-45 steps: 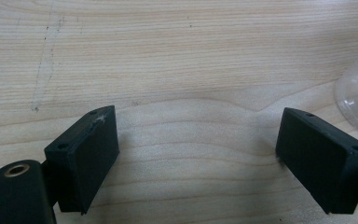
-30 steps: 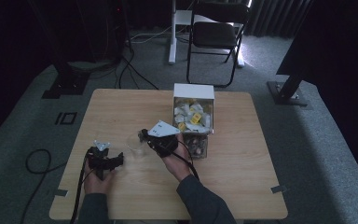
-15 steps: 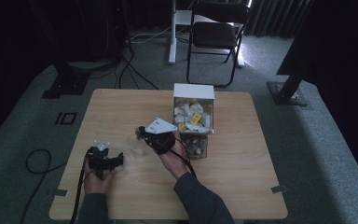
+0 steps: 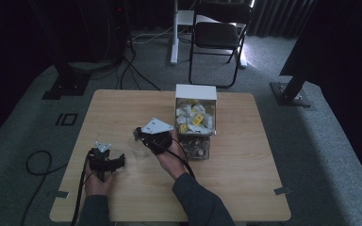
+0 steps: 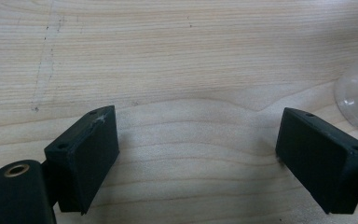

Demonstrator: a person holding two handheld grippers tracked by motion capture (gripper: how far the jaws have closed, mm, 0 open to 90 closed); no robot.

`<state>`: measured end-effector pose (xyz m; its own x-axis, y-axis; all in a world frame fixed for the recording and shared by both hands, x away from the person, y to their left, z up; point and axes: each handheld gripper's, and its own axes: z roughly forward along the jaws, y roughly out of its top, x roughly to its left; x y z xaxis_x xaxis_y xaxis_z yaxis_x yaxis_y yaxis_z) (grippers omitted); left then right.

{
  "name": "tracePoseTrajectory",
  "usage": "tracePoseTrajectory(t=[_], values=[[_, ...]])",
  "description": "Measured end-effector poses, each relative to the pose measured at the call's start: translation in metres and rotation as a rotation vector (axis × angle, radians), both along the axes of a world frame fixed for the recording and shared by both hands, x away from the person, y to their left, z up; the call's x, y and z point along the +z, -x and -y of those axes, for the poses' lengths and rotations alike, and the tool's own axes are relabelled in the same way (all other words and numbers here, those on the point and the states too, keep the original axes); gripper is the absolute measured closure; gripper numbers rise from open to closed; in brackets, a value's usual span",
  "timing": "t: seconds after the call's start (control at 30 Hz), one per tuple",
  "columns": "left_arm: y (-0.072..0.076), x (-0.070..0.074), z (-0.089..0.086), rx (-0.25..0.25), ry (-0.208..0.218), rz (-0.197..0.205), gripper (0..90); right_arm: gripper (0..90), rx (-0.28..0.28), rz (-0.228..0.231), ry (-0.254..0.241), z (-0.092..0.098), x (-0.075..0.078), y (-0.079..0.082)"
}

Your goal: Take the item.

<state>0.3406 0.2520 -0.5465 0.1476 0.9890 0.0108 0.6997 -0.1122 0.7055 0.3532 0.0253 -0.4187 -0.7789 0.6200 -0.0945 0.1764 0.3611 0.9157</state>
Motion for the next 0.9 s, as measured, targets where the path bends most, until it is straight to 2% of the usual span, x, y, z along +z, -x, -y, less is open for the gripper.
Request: tracePoseTrajectory(t=[0.43, 0.5, 0.6, 0.67, 0.9], values=[[0.0, 0.0, 0.0, 0.0, 0.0, 0.0, 13.5, 88.7, 0.017, -0.027, 0.033, -0.014, -0.011, -0.005], [0.0, 0.0, 0.0, 0.0, 0.0, 0.0, 13.6, 65.3, 0.029, -0.042, 0.025, -0.014, -0.012, -0.006], [0.0, 0.0, 0.0, 0.0, 0.0, 0.0, 13.5, 50.3, 0.047, -0.041, 0.02, -0.013, -0.011, -0.002], [0.0, 0.0, 0.0, 0.0, 0.0, 0.0, 13.5, 46.1, 0.051, -0.031, 0.032, -0.012, -0.009, 0.001], [0.0, 0.0, 0.0, 0.0, 0.0, 0.001, 13.5, 40.5, 0.067, -0.044, 0.018, -0.006, -0.005, 0.006]])
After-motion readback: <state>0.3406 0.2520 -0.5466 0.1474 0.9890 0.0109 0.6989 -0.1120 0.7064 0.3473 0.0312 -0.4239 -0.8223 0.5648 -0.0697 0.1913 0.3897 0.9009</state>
